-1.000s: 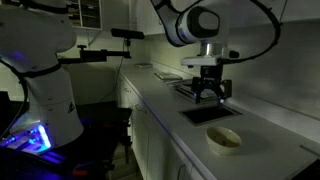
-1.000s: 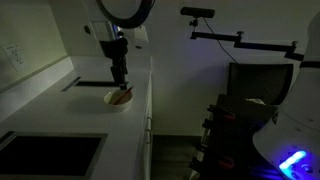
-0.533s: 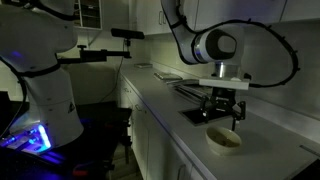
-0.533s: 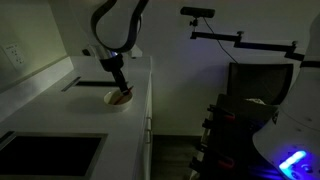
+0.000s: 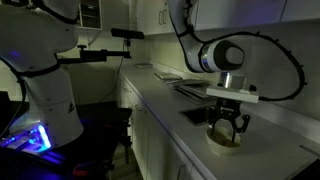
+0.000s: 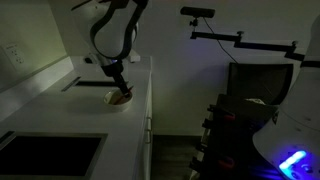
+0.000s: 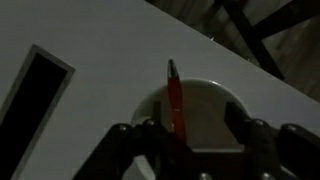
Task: Take the pen out of the white bowl and place it on the table
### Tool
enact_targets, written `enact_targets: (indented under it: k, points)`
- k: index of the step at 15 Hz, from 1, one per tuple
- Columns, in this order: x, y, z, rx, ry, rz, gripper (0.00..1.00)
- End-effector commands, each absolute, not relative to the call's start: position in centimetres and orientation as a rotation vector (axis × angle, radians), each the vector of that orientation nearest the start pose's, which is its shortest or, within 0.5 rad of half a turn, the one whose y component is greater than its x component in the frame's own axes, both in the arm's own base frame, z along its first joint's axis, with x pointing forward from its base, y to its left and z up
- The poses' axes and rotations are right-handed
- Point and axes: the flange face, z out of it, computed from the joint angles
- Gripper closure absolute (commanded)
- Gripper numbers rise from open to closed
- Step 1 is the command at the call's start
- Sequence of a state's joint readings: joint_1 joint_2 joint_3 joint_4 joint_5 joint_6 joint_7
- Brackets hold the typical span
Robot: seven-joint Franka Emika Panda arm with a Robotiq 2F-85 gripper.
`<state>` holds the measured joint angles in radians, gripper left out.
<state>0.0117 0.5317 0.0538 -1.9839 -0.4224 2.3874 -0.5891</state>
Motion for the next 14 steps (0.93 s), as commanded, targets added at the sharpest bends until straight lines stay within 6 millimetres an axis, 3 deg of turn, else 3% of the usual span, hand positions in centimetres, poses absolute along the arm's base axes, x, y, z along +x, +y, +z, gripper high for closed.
enact_targets:
  k: [1, 2, 5, 7, 11, 14]
  points:
    - [60.3, 3.5, 17.9, -2.918, -1.594, 0.372, 0.3]
    - [60.3, 3.4, 17.7, -2.917, -1.594, 0.382, 0.31]
    - [60.6, 3.4, 17.2, -2.92, -1.591, 0.397, 0.45]
    - [60.7, 3.4, 17.0, -2.925, -1.596, 0.397, 0.69]
    - [61.0, 3.4, 16.9, -2.93, -1.6, 0.397, 0.99]
    - [61.0, 3.4, 17.4, -2.941, -1.61, 0.372, 0.96]
